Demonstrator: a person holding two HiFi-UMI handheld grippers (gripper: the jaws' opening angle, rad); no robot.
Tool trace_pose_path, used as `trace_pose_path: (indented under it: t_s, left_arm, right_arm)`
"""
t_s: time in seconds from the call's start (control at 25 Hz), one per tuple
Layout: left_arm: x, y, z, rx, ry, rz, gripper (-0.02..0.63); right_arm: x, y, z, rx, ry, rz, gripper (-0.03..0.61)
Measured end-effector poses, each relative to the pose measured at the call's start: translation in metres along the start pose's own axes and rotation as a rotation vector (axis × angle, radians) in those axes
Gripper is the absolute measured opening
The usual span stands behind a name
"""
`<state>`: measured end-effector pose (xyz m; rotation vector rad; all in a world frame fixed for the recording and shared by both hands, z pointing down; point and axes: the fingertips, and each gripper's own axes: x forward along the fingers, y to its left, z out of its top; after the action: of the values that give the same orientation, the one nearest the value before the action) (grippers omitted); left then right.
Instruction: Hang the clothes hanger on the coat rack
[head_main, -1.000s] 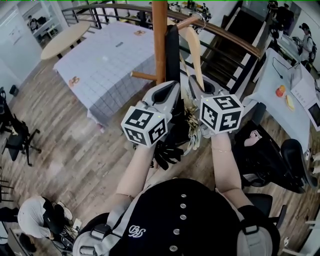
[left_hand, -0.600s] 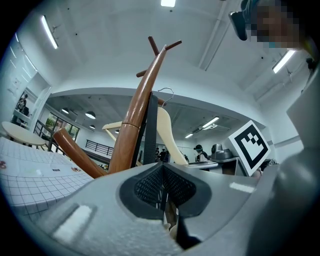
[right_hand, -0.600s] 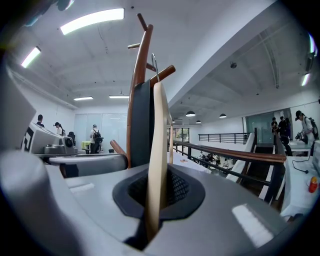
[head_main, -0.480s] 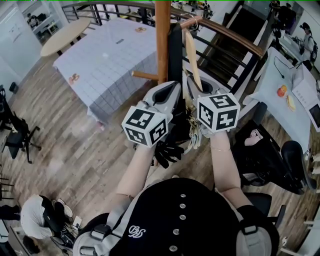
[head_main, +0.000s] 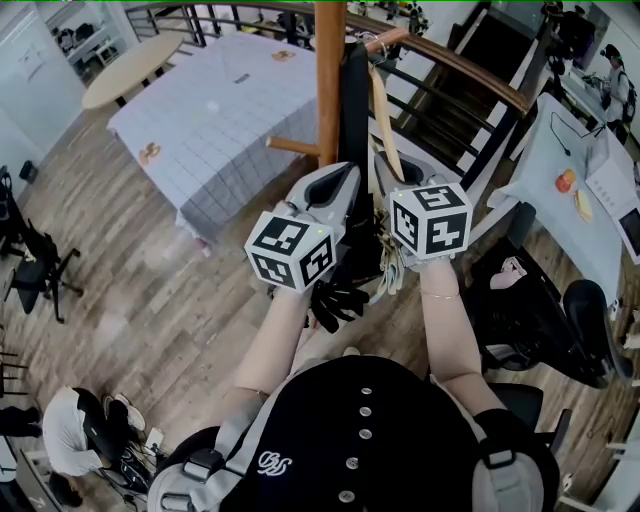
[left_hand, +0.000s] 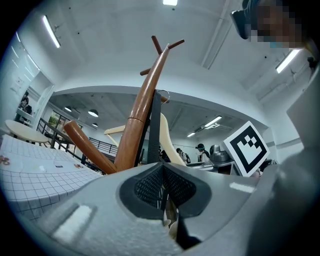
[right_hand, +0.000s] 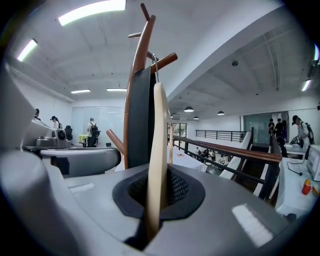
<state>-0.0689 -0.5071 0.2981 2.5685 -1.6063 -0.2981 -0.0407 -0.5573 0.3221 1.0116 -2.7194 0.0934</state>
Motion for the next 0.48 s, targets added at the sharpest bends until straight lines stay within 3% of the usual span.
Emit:
trace_pose_path:
  t_s: [0.48]
  left_arm:
    - [-0.0099,0.0053,-0.0055,-0.008,0.003,0.031,-0.002]
  right_arm:
    - [-0.0021,-0.0026,-0.0108,-0.004,0.034,-0.021,-0.002]
